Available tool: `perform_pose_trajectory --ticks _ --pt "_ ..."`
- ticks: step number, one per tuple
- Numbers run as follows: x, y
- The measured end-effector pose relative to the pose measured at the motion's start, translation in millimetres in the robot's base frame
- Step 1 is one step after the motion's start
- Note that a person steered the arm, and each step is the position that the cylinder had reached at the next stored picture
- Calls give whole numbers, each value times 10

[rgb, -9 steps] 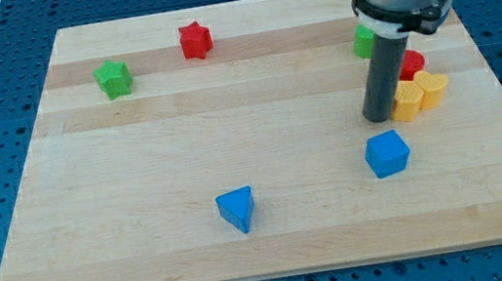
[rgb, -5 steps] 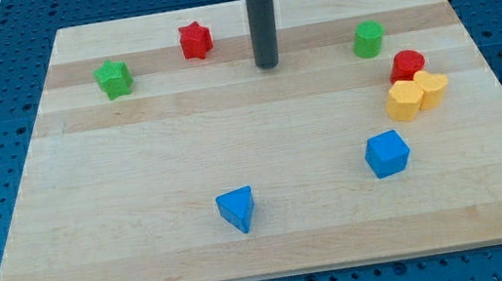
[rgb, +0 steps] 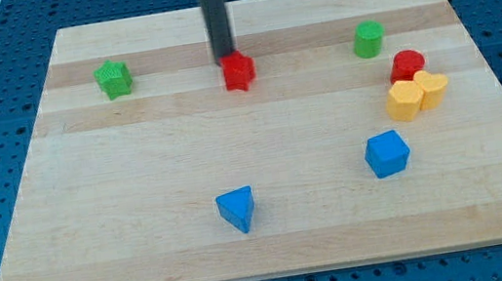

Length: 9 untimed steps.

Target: Push the red star into the red circle

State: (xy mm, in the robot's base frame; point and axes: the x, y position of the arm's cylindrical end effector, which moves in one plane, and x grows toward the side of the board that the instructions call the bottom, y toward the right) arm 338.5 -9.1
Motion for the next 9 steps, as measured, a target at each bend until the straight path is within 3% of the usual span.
perform_pose_trajectory --ticks 1,3,4,5,6,7,8,9 --pt "163 399" --pt "152 -326" --pt "346 -467" --pt "554 -155" --pt "556 514" --pt "556 728" --pt "426 399" --pt "159 443"
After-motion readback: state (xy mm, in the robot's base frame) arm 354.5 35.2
